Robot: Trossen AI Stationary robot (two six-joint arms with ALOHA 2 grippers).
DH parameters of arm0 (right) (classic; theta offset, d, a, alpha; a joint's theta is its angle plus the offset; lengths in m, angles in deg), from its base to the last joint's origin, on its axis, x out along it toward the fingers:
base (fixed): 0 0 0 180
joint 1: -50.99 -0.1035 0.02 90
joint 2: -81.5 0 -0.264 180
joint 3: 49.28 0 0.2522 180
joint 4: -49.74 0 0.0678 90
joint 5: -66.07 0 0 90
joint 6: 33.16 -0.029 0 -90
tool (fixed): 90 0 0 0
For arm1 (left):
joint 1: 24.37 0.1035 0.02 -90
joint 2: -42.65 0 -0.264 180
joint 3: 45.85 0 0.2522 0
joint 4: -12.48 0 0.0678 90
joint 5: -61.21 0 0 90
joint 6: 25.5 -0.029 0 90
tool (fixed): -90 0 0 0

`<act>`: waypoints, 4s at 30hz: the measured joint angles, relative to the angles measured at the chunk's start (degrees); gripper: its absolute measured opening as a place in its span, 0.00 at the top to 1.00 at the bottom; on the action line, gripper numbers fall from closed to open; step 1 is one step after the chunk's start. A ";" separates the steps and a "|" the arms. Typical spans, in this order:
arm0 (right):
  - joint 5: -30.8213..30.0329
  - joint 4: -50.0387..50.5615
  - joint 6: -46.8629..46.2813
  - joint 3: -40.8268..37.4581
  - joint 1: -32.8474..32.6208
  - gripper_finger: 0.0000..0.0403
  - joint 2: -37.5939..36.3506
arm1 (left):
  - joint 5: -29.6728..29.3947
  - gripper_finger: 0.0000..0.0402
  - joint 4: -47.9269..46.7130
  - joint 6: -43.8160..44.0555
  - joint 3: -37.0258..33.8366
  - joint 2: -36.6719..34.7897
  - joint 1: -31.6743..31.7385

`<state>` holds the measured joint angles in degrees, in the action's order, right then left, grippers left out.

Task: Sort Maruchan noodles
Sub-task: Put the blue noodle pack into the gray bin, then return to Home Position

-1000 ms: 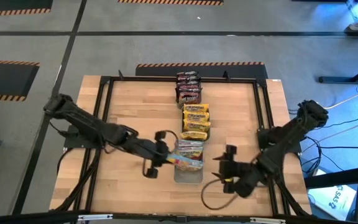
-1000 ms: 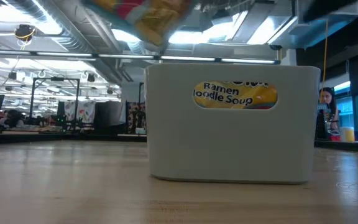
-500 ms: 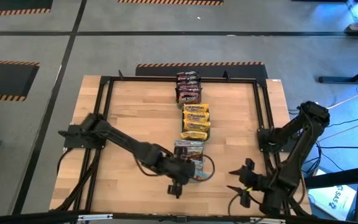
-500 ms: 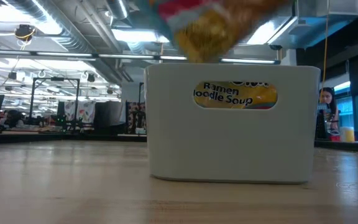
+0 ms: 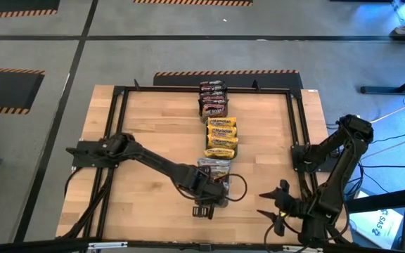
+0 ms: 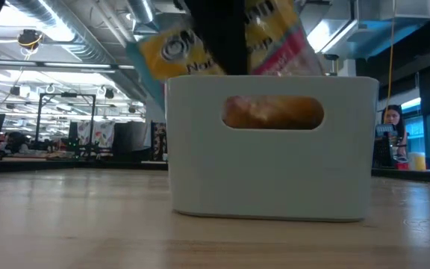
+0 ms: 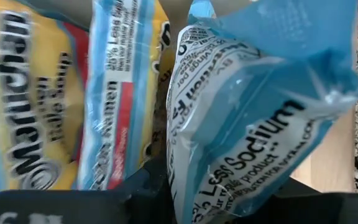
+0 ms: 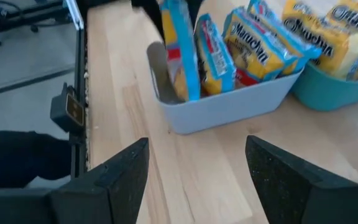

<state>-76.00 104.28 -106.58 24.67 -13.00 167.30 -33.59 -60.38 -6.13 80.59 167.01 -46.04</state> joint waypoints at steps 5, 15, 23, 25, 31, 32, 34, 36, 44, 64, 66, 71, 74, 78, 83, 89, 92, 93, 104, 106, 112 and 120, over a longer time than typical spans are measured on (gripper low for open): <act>-2.39 -0.16 0.17 0.00 -0.02 0.38 0.04 | -0.04 0.73 0.12 -0.68 -0.04 1.58 0.30; -4.57 0.18 0.41 0.02 0.00 0.38 0.24 | 0.07 0.52 6.03 -1.55 -0.06 3.08 0.28; -4.35 -0.35 0.41 0.02 0.00 0.38 1.07 | 1.11 0.47 3.67 -1.73 0.41 -0.66 0.47; -4.67 -1.74 0.04 0.02 0.20 0.38 1.07 | -1.54 0.47 2.70 -1.91 0.62 -3.22 -0.32; -0.76 -4.12 3.43 0.04 4.50 0.38 1.23 | -11.54 0.47 5.70 -7.26 -5.21 -12.84 -4.64; 0.12 -4.13 4.94 0.04 5.90 0.39 1.35 | -11.85 0.48 7.88 -7.76 -8.38 -15.06 -5.25; 3.05 -3.65 8.80 0.04 8.84 0.40 1.60 | -12.27 0.48 14.98 -7.88 -16.50 -19.74 -6.24; 5.38 -3.82 13.36 0.04 12.19 0.45 1.58 | -11.97 0.48 23.25 -7.73 -26.49 -25.43 -6.71; 15.97 -3.78 32.60 0.04 27.01 0.84 0.82 | -10.58 0.49 50.34 -7.89 -61.41 -47.26 -4.76; 53.55 -41.10 66.77 -25.96 63.32 0.97 -23.64 | -13.04 0.49 55.34 -13.57 -82.03 -60.64 -0.58; 55.36 -45.45 66.85 -29.51 64.59 0.97 -28.04 | -12.64 0.49 57.30 -15.48 -83.37 -61.85 0.62; 56.05 -53.97 67.50 -37.60 65.18 0.97 -38.45 | -7.21 0.49 67.77 -19.38 -89.50 -67.00 6.84; 54.56 -57.27 67.74 -41.15 65.16 0.96 -43.88 | -2.97 0.49 72.44 -20.10 -93.19 -71.71 11.59; 51.85 -58.82 67.29 -43.81 65.16 0.96 -49.22 | -0.16 0.49 73.56 -21.06 -95.71 -77.42 16.42; 49.55 -58.03 62.19 -44.74 65.16 0.96 -52.20 | -0.75 0.49 70.59 -18.06 -96.15 -82.78 18.83; 51.84 -57.05 58.91 -44.68 65.16 0.96 -52.19 | -0.82 0.49 68.39 -21.16 -96.19 -86.33 19.46; 52.97 -59.28 60.80 -46.03 65.07 0.96 -52.57 | -1.04 0.49 69.45 -21.29 -98.60 -88.88 20.90; 53.46 -60.62 61.13 -47.02 65.07 0.96 -53.11 | -0.83 0.49 69.97 -21.22 -99.72 -90.14 21.32; 53.61 -65.81 63.35 -55.67 65.13 0.96 -62.92 | -0.19 0.49 70.54 -20.41 -107.42 -107.94 22.53; 53.63 -65.29 63.33 -56.44 65.13 0.96 -65.20 | -0.19 0.49 70.58 -20.41 -108.97 -110.89 22.53; 53.56 -61.98 63.20 -58.56 65.13 0.96 -72.17 | 0.14 0.49 68.09 -18.95 -112.24 -119.04 22.51; 50.62 -50.37 62.72 -59.71 65.13 0.96 -82.73 | 0.01 0.49 64.31 -18.66 -112.26 -124.22 22.51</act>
<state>-25.38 53.91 -43.86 -35.05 52.13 84.57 -33.59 3.93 -24.79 -31.67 42.79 -23.53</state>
